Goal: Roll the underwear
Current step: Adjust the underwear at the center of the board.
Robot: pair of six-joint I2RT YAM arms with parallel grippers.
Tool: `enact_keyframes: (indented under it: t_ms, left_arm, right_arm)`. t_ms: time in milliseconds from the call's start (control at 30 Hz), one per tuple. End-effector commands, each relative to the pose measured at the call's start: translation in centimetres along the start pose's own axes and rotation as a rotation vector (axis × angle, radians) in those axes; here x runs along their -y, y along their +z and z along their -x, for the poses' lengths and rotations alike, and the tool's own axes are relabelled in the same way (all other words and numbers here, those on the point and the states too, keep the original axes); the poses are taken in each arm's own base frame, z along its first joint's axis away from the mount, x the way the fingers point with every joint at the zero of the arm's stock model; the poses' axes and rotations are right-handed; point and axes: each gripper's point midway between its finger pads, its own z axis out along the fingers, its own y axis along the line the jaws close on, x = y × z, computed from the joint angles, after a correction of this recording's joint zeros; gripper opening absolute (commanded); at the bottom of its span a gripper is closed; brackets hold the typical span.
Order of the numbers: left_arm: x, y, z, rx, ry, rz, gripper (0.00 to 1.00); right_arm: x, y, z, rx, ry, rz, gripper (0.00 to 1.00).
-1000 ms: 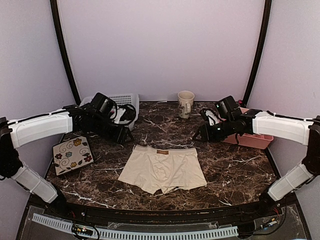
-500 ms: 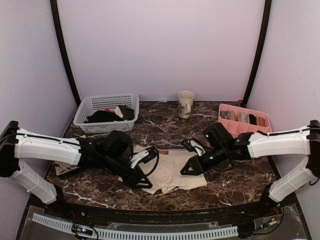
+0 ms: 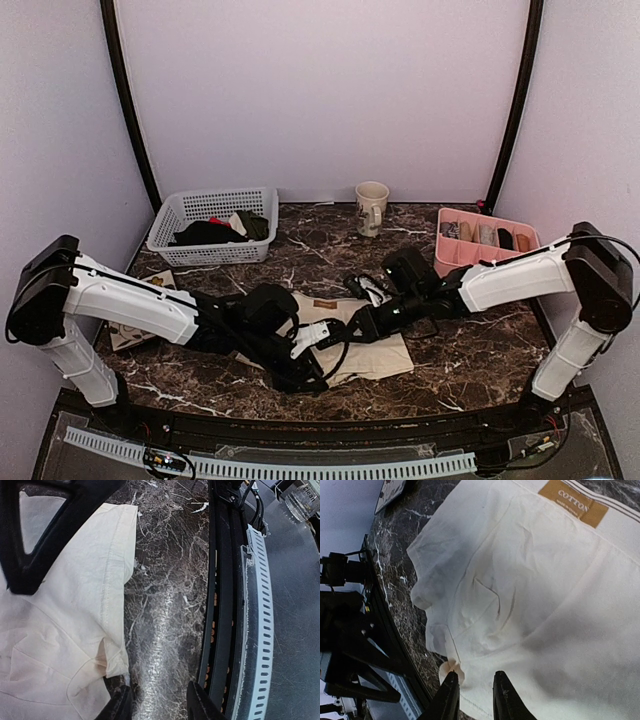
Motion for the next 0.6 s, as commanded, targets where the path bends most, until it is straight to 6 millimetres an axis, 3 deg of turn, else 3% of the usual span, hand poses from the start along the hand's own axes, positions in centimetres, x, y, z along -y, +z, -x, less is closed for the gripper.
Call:
enact_keyframes:
  t_ms: [0,200,367,567]
  left_arm:
    - [-0.9,0.1,1.7,0.054,0.077,0.064,0.40]
    - [-1.1,0.3,0.7,0.065,0.089,0.066,0.43]
    - [-1.3,1.2,-0.2,0.038,0.087,0.057,0.43]
    - [-2.1,2.4,-0.8,-0.001,0.095,0.073,0.43]
  right_arm:
    - [-2.5,1.4,2.8,0.048,-0.034,0.097,0.24]
    - [-3.5,3.8,4.6,0.061,-0.008,0.171,0.24]
    - [-2.1,6.5,3.5,0.024,0.042,0.181,0.23]
    - [0.3,8.1,1.3,-0.024,0.079,0.136,0.20]
